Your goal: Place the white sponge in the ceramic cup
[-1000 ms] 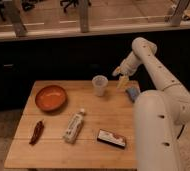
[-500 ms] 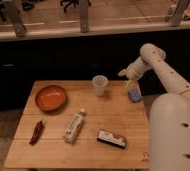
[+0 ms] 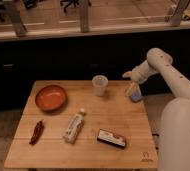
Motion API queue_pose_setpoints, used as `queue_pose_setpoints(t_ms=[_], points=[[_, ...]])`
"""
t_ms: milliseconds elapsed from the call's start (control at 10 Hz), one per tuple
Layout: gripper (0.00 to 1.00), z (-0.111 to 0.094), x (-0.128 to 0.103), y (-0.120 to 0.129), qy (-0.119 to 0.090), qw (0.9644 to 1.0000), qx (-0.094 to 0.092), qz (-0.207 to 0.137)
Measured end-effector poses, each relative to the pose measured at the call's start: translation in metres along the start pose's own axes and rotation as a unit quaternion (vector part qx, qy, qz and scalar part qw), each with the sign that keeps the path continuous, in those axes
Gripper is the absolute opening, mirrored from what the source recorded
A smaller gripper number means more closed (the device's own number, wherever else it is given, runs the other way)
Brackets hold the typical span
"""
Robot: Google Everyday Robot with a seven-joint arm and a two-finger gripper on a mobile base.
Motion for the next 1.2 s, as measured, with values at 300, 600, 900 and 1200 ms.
queue_pose_setpoints(t_ms=[300, 600, 900, 1200], points=[[0.8, 0.003, 0.01, -0.004, 0.005, 0.9998, 0.011, 0.017], [0.8, 0.003, 0.021, -0.009, 0.015, 0.999, 0.024, 0.036], [0.8, 0.0, 0.034, -0.013, 0.02, 0.9971, 0.039, 0.062], [0.8, 0.006, 0.055, -0.019, 0.003, 0.9937, 0.039, 0.105]])
